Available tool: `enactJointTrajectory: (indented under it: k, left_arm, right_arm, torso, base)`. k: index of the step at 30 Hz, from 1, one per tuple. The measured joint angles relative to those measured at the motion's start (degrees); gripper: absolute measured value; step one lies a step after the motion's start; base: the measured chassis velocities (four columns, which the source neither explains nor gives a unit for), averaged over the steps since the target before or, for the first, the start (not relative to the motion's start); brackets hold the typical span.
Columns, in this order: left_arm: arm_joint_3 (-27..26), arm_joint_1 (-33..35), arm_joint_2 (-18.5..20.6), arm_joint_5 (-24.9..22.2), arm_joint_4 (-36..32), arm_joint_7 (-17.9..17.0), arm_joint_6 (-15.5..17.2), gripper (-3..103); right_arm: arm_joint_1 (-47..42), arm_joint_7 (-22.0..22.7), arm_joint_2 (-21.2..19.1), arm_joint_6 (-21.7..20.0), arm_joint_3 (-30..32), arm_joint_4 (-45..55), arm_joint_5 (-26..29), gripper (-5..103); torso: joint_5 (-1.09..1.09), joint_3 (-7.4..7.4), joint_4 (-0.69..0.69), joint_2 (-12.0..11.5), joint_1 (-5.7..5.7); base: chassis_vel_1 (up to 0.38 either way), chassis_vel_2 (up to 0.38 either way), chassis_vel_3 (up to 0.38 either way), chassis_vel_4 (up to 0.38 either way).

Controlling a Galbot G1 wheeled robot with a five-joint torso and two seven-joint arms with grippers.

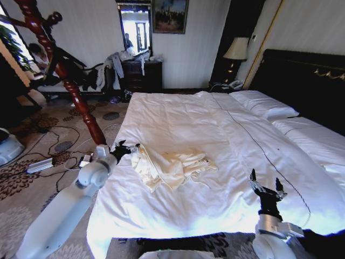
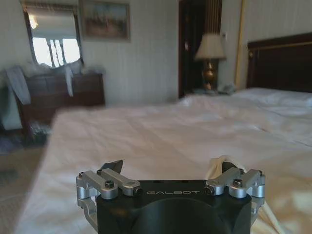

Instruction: Pick up the clothes from the bed and hang them on the clothes hanger.

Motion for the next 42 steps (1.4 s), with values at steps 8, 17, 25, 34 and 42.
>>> enactJointTrajectory:
  k: [8,17,25,34,42]
  left_arm:
    - [-1.43,4.96,-1.43,-14.09,1.65,-15.91,16.45,100]
    - [-1.38,12.39,0.72,8.81,-1.82,11.21,-4.12,100]
    - [-4.35,16.12,-1.6,27.35,4.57,33.53,-33.56,100]
    - [-8.43,18.84,-4.46,27.17,8.91,45.17,-44.22,100]
    - [-13.88,19.56,-3.54,22.4,11.32,63.75,-48.21,100]
  right_arm:
    - [-0.89,0.11,0.38,0.26,0.31,1.01,-0.29,100]
    - [-1.15,0.2,0.26,0.39,0.56,1.35,-0.44,100]
    - [-1.25,0.22,0.38,0.19,0.21,1.35,-0.94,100]
    - [-1.24,0.23,0.47,0.0,0.09,0.86,-1.09,100]
    - [-0.63,0.25,0.57,-0.06,-0.3,-0.26,-1.13,100]
  torso:
    - [-0.01,0.0,0.01,-0.01,0.0]
    - [0.01,0.0,0.0,0.0,0.0]
    - [-0.01,0.0,0.0,-0.01,0.0]
    - [0.0,0.0,0.0,0.0,0.0]
    - [0.01,0.0,0.0,-0.01,0.0]
  base:
    - [0.0,0.0,0.0,0.0]
    - [0.0,0.0,0.0,0.0]
    - [0.0,0.0,0.0,0.0]
    - [0.0,0.0,0.0,0.0]
    - [0.0,0.0,0.0,0.0]
